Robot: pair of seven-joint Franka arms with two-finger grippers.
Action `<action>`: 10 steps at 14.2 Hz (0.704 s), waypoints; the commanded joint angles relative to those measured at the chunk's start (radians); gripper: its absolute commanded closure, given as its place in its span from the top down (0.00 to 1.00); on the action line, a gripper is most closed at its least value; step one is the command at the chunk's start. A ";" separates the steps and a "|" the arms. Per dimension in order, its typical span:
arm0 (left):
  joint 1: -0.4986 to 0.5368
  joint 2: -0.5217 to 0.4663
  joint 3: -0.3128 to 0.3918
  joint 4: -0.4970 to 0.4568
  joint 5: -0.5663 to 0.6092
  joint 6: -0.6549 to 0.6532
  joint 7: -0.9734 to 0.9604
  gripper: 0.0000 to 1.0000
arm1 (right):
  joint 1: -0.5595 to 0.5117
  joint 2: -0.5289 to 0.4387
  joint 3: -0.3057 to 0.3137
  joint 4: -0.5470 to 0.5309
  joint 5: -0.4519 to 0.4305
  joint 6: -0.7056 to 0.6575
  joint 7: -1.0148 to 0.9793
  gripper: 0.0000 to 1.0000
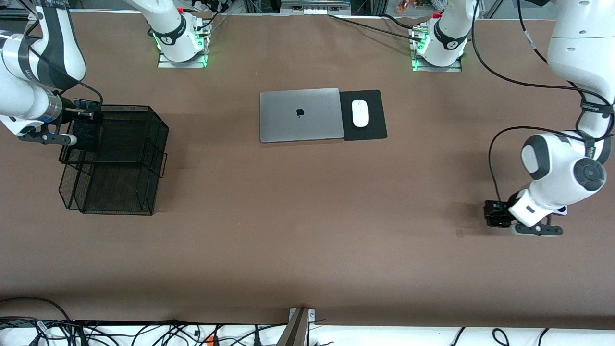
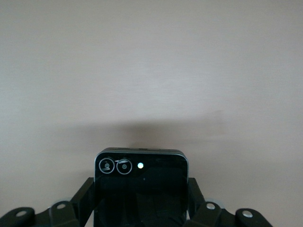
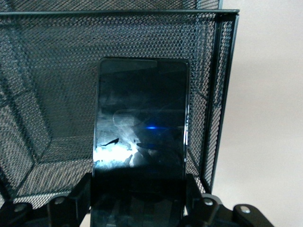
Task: Place phones with both arms
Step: 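Lower the phone into the basket while the left gripper carries the flip phone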
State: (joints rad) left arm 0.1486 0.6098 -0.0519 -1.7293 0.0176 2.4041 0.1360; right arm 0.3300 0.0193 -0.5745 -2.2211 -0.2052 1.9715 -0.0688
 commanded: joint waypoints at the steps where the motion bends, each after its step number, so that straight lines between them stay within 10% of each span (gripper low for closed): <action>1: -0.088 -0.018 0.009 0.022 -0.010 -0.059 -0.096 0.18 | 0.012 0.005 -0.011 -0.003 -0.019 0.035 0.003 0.01; 10: -0.409 0.031 0.012 0.083 -0.008 -0.069 -0.514 0.18 | 0.012 0.077 -0.011 0.001 -0.006 0.073 0.006 0.04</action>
State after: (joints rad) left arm -0.2131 0.6155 -0.0560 -1.6956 0.0176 2.3580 -0.3092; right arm 0.3307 0.0830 -0.5761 -2.2211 -0.2052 2.0304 -0.0687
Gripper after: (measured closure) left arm 0.203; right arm 0.198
